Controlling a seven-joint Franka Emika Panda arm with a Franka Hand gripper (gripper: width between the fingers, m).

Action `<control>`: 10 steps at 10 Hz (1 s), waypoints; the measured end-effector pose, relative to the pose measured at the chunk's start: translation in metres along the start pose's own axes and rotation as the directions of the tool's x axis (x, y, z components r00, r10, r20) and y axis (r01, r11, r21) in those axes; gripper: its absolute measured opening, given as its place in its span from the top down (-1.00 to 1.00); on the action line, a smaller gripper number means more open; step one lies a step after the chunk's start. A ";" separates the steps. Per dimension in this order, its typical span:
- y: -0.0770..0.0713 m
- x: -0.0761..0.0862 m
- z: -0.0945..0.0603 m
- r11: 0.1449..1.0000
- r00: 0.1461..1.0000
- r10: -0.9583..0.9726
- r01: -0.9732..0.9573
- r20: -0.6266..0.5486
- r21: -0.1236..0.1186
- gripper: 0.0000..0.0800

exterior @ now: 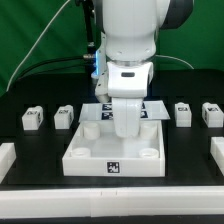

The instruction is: Assemble one leg

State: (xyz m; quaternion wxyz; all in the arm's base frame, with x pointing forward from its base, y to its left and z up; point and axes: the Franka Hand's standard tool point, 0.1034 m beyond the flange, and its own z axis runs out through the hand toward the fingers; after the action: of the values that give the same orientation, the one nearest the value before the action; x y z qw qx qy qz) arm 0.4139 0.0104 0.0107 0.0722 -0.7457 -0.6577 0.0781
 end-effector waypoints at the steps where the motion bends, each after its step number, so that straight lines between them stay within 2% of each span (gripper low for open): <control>1: 0.002 0.000 -0.001 1.000 1.000 0.001 -0.001 -0.001 -0.007 0.80; 8: 0.003 0.001 -0.001 1.000 1.000 -0.004 0.004 -0.001 -0.011 0.80; 10: 0.010 0.020 -0.002 0.999 0.999 -0.035 0.035 -0.004 -0.029 0.80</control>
Offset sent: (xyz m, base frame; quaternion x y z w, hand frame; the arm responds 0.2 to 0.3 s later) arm 0.0000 0.0000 0.0000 0.0000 0.0000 0.0000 1.0000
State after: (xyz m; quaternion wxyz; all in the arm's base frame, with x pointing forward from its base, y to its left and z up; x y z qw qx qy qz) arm 0.4266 0.0291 0.0104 0.0641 -0.7352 -0.6716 0.0656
